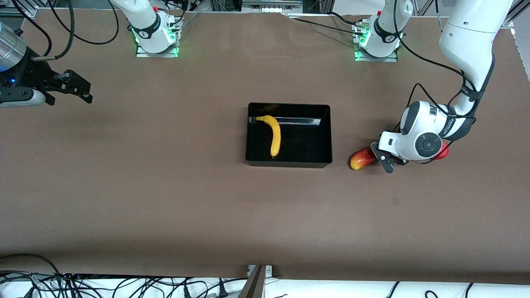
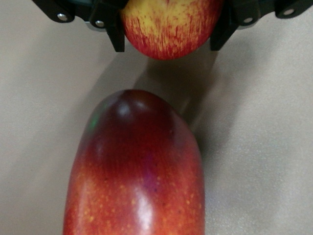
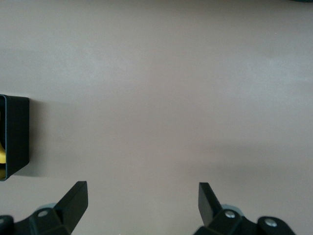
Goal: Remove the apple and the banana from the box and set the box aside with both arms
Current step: 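Carry the apple out and set it beside the mango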
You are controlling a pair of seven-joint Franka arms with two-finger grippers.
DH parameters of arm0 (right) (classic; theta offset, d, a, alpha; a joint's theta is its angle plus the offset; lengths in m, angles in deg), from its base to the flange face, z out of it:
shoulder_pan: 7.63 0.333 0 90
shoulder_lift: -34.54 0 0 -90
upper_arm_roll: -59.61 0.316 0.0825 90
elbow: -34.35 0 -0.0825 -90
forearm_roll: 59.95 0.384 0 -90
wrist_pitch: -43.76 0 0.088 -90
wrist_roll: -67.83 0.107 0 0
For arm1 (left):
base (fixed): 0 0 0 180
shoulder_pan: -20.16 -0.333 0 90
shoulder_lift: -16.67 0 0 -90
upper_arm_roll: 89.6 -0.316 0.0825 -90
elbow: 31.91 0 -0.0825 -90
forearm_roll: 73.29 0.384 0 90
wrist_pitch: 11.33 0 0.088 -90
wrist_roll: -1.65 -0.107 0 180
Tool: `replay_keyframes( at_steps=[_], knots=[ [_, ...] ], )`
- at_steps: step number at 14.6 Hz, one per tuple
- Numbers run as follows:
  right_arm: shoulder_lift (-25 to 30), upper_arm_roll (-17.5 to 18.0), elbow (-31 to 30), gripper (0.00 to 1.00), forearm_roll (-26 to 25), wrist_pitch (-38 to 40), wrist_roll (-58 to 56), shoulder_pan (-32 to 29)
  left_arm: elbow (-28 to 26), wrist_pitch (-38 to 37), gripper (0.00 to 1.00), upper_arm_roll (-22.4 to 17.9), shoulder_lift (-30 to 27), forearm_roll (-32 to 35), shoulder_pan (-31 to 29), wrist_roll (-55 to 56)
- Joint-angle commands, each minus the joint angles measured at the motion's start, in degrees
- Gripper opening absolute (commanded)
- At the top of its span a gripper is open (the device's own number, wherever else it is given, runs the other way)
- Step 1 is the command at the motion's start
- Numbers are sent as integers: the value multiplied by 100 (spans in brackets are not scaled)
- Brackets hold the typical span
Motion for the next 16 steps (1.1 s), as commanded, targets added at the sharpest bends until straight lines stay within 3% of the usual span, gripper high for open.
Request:
replay_keyframes(
  at_steps=[1, 5, 8, 10, 13, 16],
  knots=[
    [-26, 21, 101, 100, -60, 85, -56, -43, -176, 5, 100, 84, -282, 133, -129, -86],
    [-26, 21, 101, 100, -60, 85, -56, -43, 25, -679, 100, 241, -756, 54, -120, -60],
    [-26, 21, 92, 100, -60, 85, -56, -43, 744, -1837, 100, 732, -1003, -51, -111, 281],
    [-26, 21, 92, 100, -60, 85, -56, -43, 1141, -2463, 100, 945, -995, -655, -68, 1078],
    [-26, 21, 92, 100, -60, 85, -56, -43, 1308, -2474, 100, 1453, -995, -1132, -50, 2580],
    [-26, 21, 92, 100, -60, 85, -56, -43, 1441, -2195, 100, 2069, -916, -1142, 335, 4828]
  ],
)
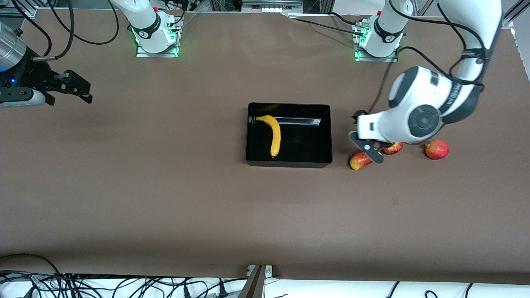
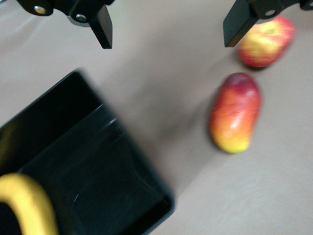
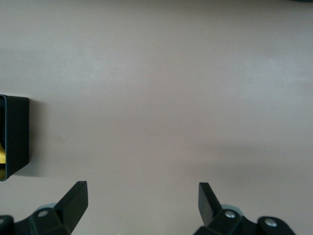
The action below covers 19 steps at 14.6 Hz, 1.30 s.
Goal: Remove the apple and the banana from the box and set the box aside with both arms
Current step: 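Reach into the box and grasp the yellow banana with the left gripper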
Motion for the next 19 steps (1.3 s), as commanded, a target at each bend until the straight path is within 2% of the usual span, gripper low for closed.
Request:
replay_keyframes(
  at_steps=[1, 7, 11, 13, 14, 17, 19],
  knots=[
    [-24, 25, 92, 100, -60, 84, -56, -43, 219, 368, 100, 291, 237, -81, 546, 1922],
    [-24, 25, 92, 100, -60, 84, -56, -43, 166, 2170, 100, 248, 1081, 77, 1611, 4219],
    [-24, 17, 92, 100, -60, 84, -56, -43, 184, 2988, 100, 248, 1590, 849, 1770, 4800],
    [-24, 25, 92, 100, -60, 84, -56, -43, 210, 3436, 100, 248, 1845, 1078, 1989, 5484],
    [-24, 25, 92, 100, -60, 84, -56, -43, 210, 3525, 100, 213, 1925, 1218, 2173, 5818],
    [-24, 25, 92, 100, -60, 84, -56, -43, 271, 3561, 100, -243, 2057, 1851, 2823, 6286],
    [-24, 25, 92, 100, -60, 84, -56, -43, 543, 3561, 100, -498, 2250, 1940, 3210, 6419]
  ],
)
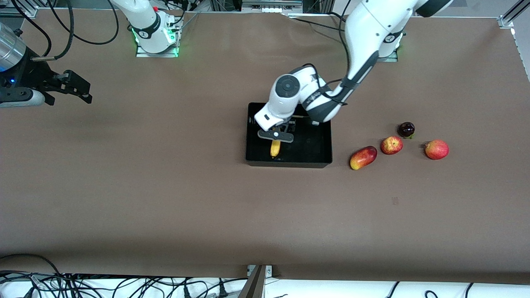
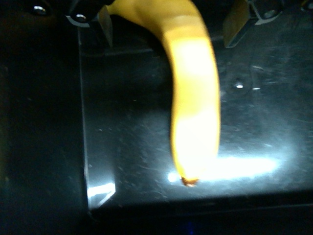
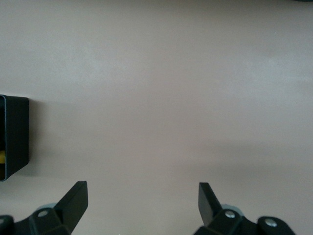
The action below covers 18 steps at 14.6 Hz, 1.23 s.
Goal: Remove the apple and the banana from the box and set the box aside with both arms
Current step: 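Reach into the box and grasp the yellow banana with the left gripper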
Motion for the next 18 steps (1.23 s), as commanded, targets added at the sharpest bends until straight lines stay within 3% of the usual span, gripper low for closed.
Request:
replay_keyframes(
  at_steps=[1, 5, 6, 7, 13, 16, 18],
  knots=[
    [-23, 32, 92, 100, -60, 82, -56, -43, 476, -14, 100, -416, 339, 205, 593, 281],
    [-23, 24, 92, 100, -60, 82, -56, -43, 687, 100, 100, -548, 543, 249, 718, 379],
    [-23, 24, 92, 100, -60, 82, -56, -52, 679, 109, 67, -575, 560, 275, 718, 317],
    [-23, 24, 92, 100, -60, 82, -56, -43, 687, 118, 22, -575, 578, 284, 736, 386],
    [-23, 24, 92, 100, -60, 82, -56, -52, 661, -109, 5, -566, 360, 284, 674, 343],
    [-23, 32, 92, 100, -60, 82, -56, -43, 714, -1075, 4, -549, -132, 258, 622, 134],
    [-23, 24, 92, 100, -60, 82, -56, -52, 722, -1244, 5, -365, -370, 75, 411, -105]
  ],
)
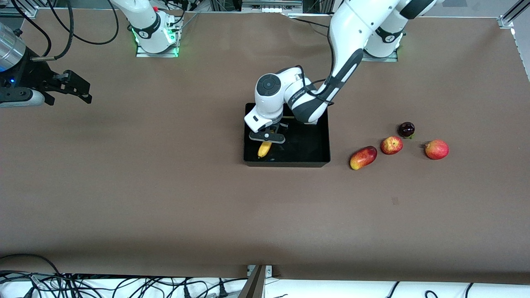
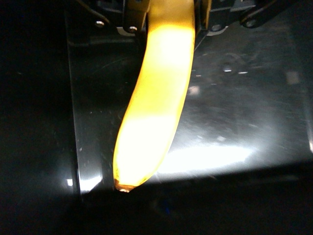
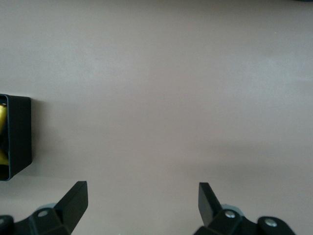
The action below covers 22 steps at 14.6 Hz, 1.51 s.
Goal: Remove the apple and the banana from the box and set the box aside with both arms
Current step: 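Reach into the box and grasp the yellow banana with the left gripper, then carry the banana out and place it beside the apples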
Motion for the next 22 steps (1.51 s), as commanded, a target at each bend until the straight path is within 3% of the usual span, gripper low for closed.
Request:
replay_keyframes(
  at_steps=[1, 5, 8, 11, 14, 17, 20, 22],
  knots=[
    [-22, 29, 92, 100, -60, 81, -56, -51, -80, -380, 5, 233, -571, -257, -304, -261],
    [-22, 29, 92, 100, -60, 81, -56, -51, -71, -1213, 5, 523, -1046, -671, -1147, -1444],
    [-22, 29, 92, 100, -60, 81, -56, -51, -71, -2188, 7, 524, -1477, -997, -2139, -3366],
    [-22, 29, 92, 100, -60, 81, -56, -42, 183, -2639, 9, 498, -1426, -954, -3229, -5239],
    [-22, 29, 92, 100, -60, 81, -56, -51, 439, -2648, 9, 410, -1197, -770, -3882, -6437],
    [-22, 29, 92, 100, -60, 81, -56, -51, 465, -2587, 9, 243, -829, -102, -4242, -7746],
    [-22, 38, 92, 100, -60, 81, -56, -42, 457, -2079, 10, 234, -477, 266, -4655, -8616],
    [-22, 29, 92, 100, -60, 81, -56, -51, 448, -1693, 16, 243, -109, 645, -5005, -9372]
  ],
)
